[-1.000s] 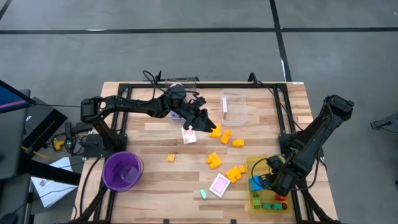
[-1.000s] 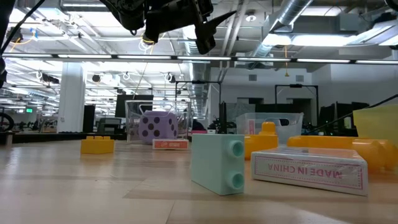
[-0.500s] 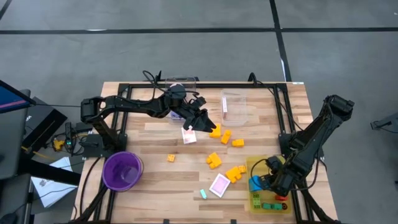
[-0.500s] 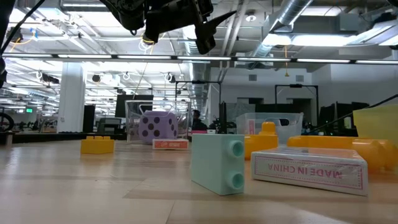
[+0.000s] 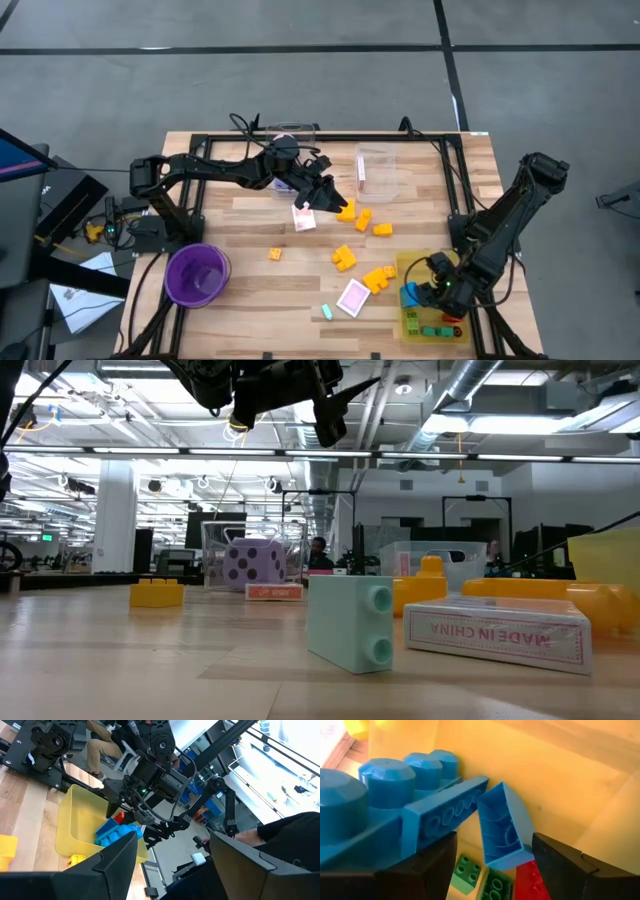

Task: Pick & Place Toys
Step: Put the yellow game piece into the bin

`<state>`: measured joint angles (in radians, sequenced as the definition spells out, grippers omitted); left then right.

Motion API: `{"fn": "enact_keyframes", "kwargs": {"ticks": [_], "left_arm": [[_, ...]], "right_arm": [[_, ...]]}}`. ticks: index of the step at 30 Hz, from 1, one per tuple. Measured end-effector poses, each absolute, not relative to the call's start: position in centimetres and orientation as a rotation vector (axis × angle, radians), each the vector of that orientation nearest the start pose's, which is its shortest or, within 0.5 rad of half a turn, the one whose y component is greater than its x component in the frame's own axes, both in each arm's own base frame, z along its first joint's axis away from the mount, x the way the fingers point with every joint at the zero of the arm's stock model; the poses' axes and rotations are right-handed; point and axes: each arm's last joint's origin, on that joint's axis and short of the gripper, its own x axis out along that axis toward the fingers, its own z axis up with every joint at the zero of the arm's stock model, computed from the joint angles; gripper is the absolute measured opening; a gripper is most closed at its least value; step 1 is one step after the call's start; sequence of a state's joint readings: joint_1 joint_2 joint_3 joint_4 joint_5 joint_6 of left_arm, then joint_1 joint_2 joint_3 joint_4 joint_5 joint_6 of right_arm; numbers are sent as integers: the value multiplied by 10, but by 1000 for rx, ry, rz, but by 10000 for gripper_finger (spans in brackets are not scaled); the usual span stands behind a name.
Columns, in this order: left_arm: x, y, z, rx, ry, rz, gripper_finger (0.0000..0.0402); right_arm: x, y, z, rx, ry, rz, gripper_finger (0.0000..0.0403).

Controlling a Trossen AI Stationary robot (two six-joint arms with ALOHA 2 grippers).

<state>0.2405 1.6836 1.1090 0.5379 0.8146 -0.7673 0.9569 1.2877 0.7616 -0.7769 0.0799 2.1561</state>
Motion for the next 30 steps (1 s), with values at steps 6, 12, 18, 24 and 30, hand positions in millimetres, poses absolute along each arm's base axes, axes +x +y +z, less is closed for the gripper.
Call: {"fn": "enact_keyframes", "kwargs": {"ticks": [6,12,18,24,30], "left_arm": [[370,69,280,-764,251,-533,246],[370,69,280,-764,251,-534,246],[370,69,280,-764,251,-534,246],[370,69,280,-764,251,-534,246],[370,69,280,-763,251,-534,246]], "right_arm": [[121,177,193,1139,1274,-700,250],[120,176,197,1156,1272,-688,249],[119,178,206,1169,1273,-635,249],[114,181,207,1158,1283,-620,249],[112,182,207,1155,1288,-608,249]]}}
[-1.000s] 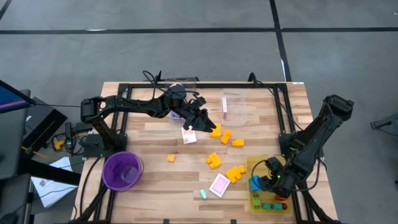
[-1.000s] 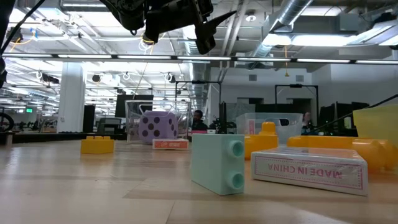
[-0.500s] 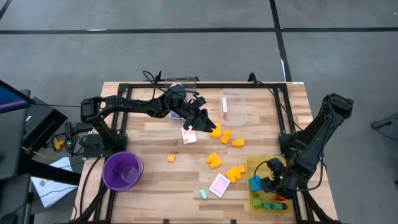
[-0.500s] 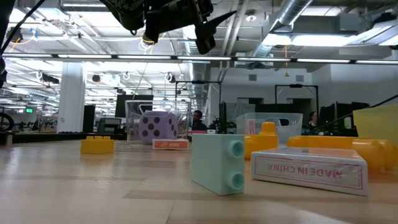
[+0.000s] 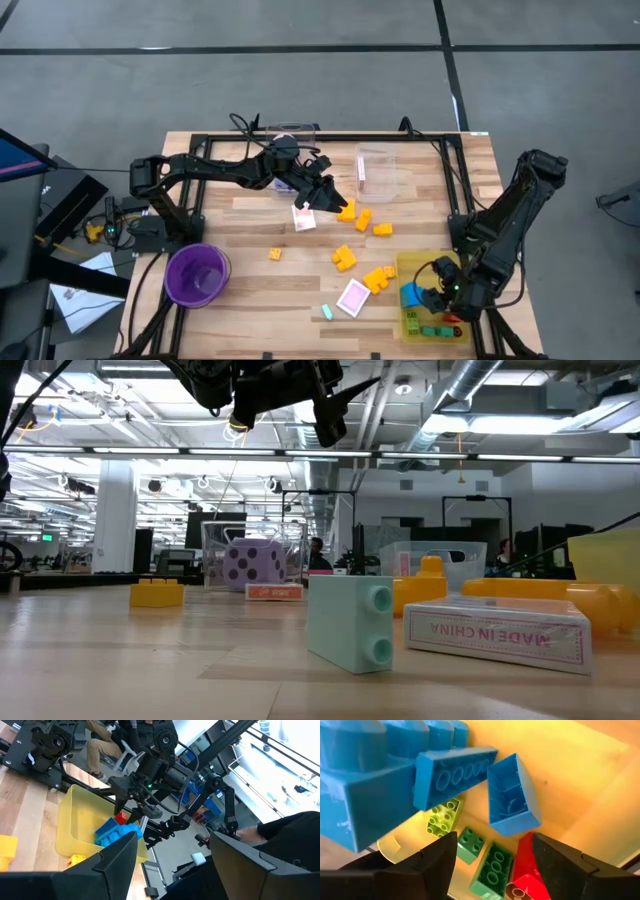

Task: Pick & Place Toys
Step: Put the yellow game piece into the bin

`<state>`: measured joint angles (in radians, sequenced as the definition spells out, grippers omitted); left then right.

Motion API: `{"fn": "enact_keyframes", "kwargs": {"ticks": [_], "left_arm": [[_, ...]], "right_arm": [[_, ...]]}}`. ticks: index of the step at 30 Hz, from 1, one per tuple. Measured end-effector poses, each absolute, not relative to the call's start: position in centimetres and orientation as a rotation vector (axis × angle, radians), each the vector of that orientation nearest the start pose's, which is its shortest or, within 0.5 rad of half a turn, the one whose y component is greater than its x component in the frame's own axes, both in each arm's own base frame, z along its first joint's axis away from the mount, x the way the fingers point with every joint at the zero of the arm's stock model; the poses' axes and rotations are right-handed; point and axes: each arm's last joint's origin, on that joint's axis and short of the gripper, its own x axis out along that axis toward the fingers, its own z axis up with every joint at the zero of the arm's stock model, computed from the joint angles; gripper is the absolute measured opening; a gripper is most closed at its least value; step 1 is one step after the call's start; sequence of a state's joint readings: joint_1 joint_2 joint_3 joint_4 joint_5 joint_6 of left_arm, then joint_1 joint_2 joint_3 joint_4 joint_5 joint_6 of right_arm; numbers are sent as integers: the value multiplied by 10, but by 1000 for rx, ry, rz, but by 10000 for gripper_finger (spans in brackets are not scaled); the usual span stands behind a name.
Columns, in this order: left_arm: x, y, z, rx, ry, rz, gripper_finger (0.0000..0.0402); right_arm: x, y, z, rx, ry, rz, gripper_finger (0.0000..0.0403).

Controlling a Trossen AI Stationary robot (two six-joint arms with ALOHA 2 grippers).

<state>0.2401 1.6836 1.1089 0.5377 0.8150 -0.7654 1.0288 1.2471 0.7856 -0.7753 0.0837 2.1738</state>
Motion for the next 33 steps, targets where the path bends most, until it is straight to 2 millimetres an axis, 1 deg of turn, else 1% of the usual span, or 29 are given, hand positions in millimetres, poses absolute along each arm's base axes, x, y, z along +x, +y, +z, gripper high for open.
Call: {"fn": "enact_keyframes", "kwargs": {"ticks": [6,10,13,17,21,26,33], "left_arm": [[370,69,280,-762,251,-535,246],[370,69,280,-761,251,-535,246],[370,69,280,-761,250,-534,246],[370,69,280,-761,245,-522,246],[370,70,280,-761,237,-503,246],[371,71,280,-740,207,-444,246],[373,73,280,-737,153,-311,246]], "right_arm": [[108,180,215,1174,1270,-564,249],[104,174,226,1209,1183,-507,249],[100,170,236,1218,1091,-430,249],[97,164,250,1181,940,-300,249],[96,157,260,1122,808,-225,249],[95,149,267,1048,696,-195,249],[94,138,276,996,552,-191,249]]}}
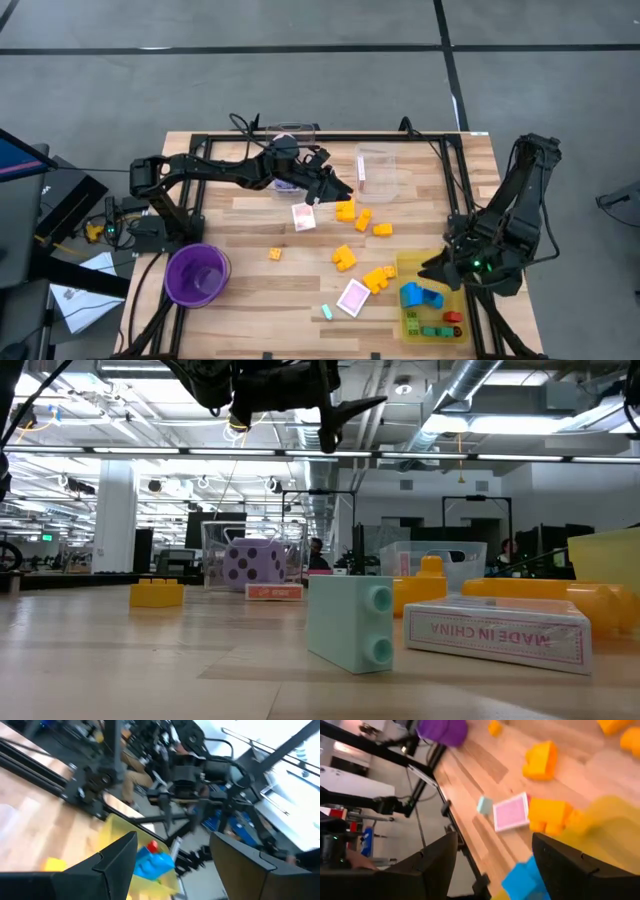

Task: Pick & Place Toys
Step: Put the yellow game piece into the bin

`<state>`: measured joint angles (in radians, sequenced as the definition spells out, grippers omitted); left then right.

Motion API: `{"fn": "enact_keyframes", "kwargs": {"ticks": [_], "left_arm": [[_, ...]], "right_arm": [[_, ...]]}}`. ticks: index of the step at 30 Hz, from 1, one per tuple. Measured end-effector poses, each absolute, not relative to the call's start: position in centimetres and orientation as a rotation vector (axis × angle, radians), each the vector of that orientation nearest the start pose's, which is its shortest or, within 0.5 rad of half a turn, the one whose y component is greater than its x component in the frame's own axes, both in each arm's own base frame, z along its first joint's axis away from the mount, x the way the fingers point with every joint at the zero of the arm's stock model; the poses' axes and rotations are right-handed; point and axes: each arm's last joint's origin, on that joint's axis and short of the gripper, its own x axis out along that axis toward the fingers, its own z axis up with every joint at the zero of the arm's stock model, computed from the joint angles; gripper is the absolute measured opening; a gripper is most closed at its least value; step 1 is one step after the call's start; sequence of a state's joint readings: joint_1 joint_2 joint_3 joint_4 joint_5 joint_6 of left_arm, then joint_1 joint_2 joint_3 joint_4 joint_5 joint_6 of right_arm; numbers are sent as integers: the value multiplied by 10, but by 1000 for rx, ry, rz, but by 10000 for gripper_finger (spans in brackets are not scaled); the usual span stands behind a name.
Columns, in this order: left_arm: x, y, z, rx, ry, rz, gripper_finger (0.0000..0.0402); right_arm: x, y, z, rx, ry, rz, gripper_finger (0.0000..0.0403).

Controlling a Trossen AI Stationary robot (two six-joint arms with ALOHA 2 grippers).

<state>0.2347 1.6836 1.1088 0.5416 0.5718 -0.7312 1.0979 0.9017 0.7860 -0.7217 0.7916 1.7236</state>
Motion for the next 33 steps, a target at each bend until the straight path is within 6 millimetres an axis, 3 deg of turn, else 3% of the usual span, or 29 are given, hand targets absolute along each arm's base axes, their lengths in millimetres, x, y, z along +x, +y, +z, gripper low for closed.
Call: {"fn": "enact_keyframes", "kwargs": {"ticks": [8,22,33], "left_arm": [[378,61,280,-662,103,-207,246],[381,48,280,-630,51,-56,246],[381,48,280,-629,30,10,246]], "right_arm": [[86,119,287,917,441,-190,249],[70,86,291,842,448,-204,249],[66,79,291,822,442,-215,249]]}}
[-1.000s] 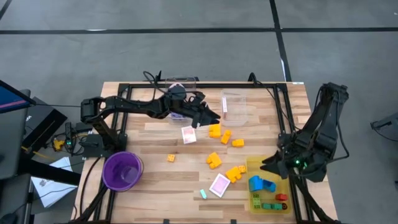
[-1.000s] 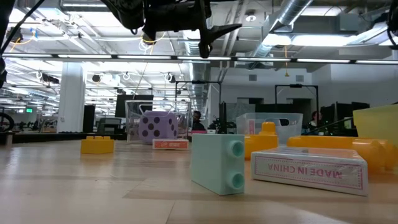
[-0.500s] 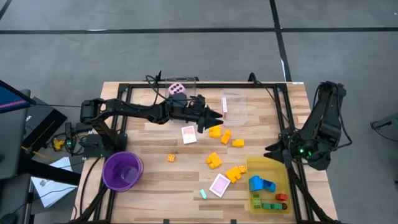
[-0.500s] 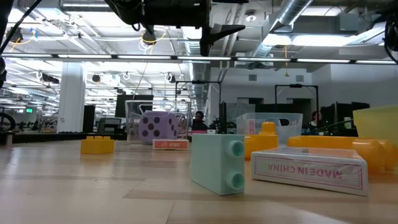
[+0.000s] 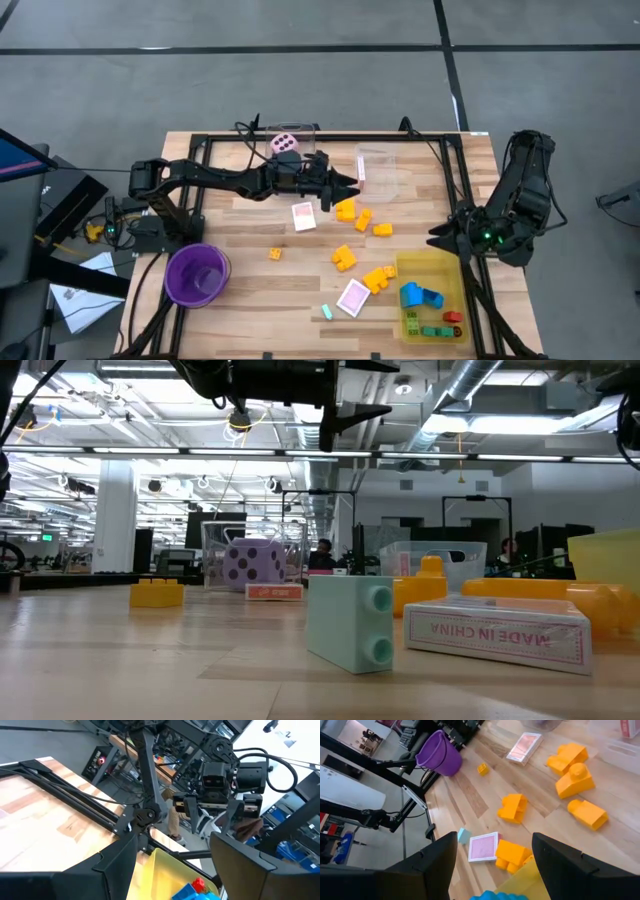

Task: Pick & Place Toys
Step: Put the yellow game piece into the bin

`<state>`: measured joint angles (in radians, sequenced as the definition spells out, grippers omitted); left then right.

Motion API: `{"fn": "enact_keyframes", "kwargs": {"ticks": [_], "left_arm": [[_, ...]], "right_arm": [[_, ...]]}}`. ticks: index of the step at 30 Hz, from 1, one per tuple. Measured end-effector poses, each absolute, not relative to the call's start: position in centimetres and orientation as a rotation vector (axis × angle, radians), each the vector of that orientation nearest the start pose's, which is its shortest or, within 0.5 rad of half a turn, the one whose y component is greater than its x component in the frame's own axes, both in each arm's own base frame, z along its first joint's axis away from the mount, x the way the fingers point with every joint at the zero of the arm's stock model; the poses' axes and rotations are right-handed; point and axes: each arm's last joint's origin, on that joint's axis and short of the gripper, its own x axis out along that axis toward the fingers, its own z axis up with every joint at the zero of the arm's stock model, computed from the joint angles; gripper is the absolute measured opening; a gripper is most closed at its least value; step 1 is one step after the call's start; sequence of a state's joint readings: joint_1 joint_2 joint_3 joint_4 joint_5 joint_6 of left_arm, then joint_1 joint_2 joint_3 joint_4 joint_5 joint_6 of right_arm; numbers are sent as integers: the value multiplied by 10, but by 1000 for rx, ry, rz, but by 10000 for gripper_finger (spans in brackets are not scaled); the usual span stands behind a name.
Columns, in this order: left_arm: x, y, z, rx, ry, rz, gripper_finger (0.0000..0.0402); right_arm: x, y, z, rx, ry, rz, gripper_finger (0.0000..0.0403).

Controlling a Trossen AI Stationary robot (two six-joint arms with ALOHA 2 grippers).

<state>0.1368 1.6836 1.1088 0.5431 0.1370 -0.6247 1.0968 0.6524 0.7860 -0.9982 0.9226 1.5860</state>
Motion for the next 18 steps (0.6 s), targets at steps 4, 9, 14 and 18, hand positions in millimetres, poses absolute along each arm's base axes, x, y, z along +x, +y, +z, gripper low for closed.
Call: {"fn": "enact_keyframes", "kwargs": {"ticks": [4,9,14,18], "left_arm": [[381,49,280,-629,29,16,246],[381,49,280,-629,28,16,246],[381,48,280,-629,29,15,246],[382,47,280,-612,30,11,246]], "right_arm": [[66,79,291,822,437,-217,249],[67,78,292,820,414,-226,249],[67,79,292,821,414,-225,249],[67,79,292,822,414,-226,249]]}}
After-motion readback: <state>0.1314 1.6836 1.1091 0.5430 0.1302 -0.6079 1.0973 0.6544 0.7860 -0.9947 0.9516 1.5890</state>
